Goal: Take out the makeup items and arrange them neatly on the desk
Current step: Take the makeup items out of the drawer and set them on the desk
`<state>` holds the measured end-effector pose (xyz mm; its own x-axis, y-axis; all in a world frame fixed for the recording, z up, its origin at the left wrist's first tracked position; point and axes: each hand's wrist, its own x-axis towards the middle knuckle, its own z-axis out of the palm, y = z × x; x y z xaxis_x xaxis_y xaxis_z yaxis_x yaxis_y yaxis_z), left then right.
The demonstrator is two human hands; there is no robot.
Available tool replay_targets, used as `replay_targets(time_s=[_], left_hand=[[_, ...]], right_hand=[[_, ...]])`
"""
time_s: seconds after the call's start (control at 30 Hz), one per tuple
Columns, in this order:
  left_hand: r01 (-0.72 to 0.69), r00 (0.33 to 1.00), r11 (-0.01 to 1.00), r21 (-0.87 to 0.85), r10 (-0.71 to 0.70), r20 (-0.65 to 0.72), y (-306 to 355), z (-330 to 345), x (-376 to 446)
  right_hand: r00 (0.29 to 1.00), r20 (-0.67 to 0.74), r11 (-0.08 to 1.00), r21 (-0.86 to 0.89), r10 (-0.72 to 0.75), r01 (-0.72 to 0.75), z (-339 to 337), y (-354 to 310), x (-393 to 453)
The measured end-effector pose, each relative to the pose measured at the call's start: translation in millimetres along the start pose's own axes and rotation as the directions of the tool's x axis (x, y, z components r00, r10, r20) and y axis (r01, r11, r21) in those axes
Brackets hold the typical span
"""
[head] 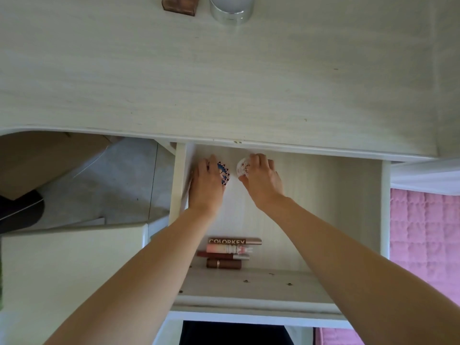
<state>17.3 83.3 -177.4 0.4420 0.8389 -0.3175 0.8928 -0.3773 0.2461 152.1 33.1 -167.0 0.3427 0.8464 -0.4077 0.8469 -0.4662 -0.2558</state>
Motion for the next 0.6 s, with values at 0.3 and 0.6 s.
replay_targets(time_s=[0.3, 0.6], left_hand=[[0.023, 0.998, 0.950, -0.312, -0.001, 0.070, 4.6, -3.4, -18.9], [0.210, 0.975, 0.835, -0.509, -0.137, 0.177, 5.5, -15.1, -54.6]], right_hand=[[0.999, 0.039, 0.946, 0.323, 0.027, -0.038, 11.0, -1.3, -27.1], [0.957, 0.145, 0.775, 0.561, 0.253, -0.290, 1.0, 5.3, -64.2]])
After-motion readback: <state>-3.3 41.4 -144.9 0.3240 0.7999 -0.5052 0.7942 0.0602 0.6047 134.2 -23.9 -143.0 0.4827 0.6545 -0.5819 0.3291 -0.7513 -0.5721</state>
